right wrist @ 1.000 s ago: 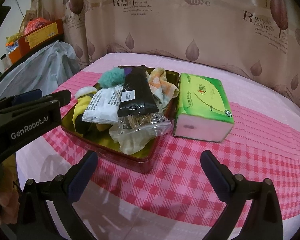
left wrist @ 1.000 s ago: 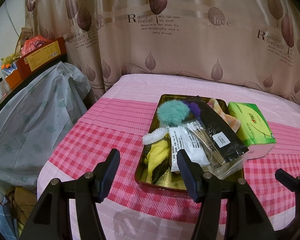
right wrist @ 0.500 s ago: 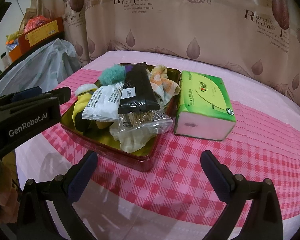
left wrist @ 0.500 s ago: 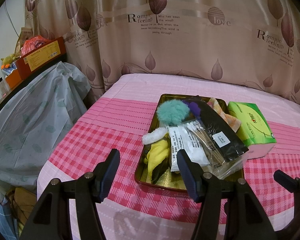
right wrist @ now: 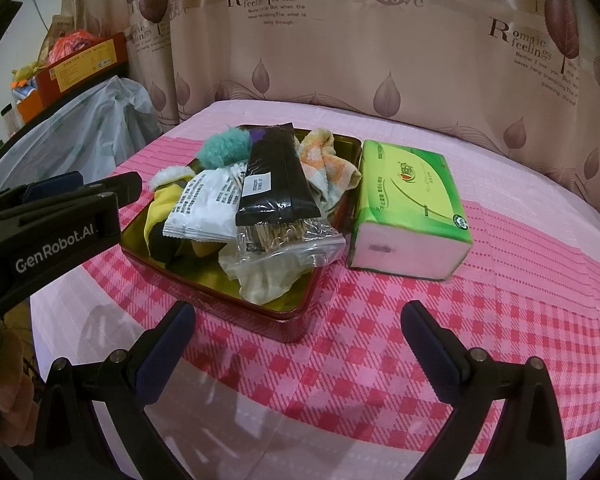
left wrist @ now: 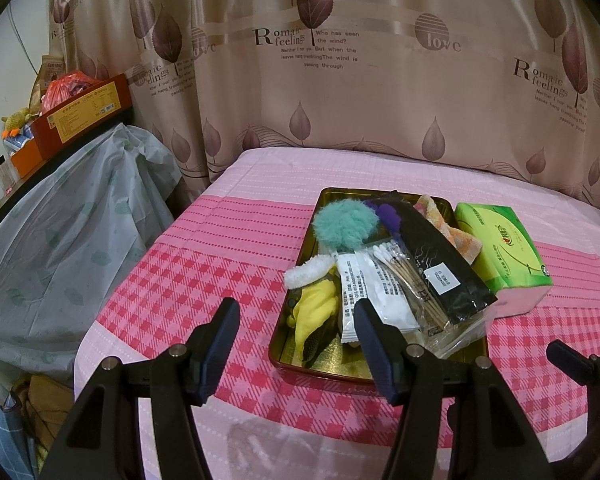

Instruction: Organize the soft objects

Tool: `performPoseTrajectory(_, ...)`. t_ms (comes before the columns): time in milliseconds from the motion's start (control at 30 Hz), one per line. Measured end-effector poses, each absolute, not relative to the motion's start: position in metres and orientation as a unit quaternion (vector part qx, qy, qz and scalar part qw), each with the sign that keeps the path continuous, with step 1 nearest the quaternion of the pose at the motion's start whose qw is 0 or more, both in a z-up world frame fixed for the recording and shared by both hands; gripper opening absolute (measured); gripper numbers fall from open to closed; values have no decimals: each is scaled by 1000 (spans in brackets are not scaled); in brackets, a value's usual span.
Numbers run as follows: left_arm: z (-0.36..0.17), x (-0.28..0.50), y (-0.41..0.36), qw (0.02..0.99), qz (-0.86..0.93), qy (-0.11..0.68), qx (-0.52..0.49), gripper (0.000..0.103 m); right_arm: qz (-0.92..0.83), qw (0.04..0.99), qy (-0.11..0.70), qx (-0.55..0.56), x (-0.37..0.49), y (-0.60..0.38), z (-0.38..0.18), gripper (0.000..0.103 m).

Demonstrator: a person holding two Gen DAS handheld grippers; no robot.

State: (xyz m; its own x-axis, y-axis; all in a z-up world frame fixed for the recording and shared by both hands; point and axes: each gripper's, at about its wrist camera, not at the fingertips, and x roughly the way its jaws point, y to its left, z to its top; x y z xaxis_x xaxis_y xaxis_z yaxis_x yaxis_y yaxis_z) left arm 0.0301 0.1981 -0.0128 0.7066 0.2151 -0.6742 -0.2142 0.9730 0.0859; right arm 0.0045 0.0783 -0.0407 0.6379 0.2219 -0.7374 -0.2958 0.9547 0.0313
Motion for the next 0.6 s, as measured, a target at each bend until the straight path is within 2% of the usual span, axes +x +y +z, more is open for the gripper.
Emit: performPoseTrajectory(600, -13, 31, 197, 923, 116, 366, 1, 61, 142, 902, 405, -48, 5, 80, -44, 101)
